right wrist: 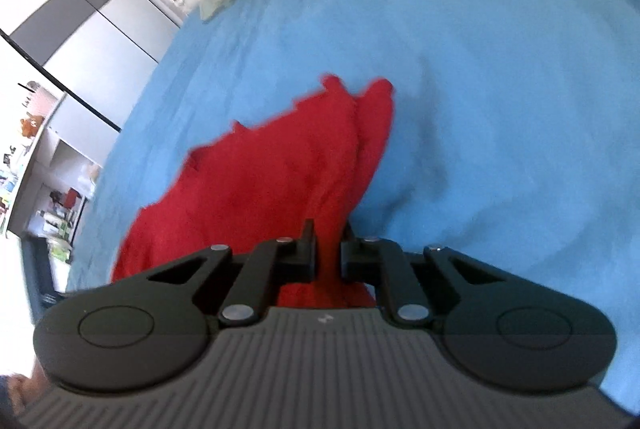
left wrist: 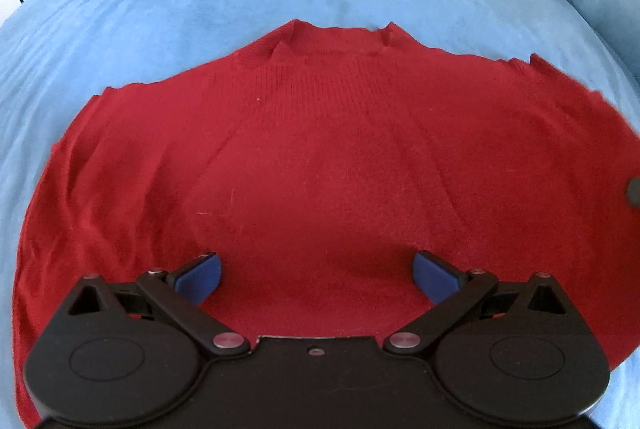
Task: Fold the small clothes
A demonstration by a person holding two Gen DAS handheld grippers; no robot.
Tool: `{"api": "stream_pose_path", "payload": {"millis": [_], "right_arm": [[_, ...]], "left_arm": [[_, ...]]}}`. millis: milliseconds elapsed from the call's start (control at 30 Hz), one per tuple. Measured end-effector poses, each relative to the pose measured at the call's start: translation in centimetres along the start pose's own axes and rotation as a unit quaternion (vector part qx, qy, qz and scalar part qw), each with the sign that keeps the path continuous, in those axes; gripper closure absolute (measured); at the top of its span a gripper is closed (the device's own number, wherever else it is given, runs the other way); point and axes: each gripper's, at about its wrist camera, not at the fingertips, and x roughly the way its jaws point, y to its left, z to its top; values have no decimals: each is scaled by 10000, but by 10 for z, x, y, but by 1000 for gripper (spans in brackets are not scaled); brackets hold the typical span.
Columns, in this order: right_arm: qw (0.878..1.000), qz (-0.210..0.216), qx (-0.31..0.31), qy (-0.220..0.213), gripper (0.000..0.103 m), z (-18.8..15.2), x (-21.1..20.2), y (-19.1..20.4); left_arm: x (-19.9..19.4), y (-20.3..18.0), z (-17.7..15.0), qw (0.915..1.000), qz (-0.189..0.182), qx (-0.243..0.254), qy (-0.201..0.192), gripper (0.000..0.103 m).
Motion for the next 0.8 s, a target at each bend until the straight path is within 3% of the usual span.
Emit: {"api": "stream_pose_path", "payload": {"millis": [133,267,367,467,567,667,800], "right_arm": [[9992,312,-219,-103,78,9,-10,54],[9958,748,-530,-87,78,15,-7,126],[9902,1124,-833,54,78,9,11,190],[9832,1212,-1323,348,79,-14,47,251],[9746,892,-1880,824,79,-55,100,295],[9642,426,-2294,1260,79,-104,153,313],[9600,108,-2536,1183,74,-128,168,321]], "left_arm": [[-24,25,6,9998,-17,-216,5,0],[-68,77,7,9984,138,-459,-285,0],[-95,127,-1,9970,378,-577,-358,0],[-105,176,-18,9959,522,-673,-311,0],[-101,221,-43,9949,621,-779,-179,0],[-93,248,-65,9935,574,-976,-75,0],[-92,257,-79,9933,436,-1071,-63,0]]}}
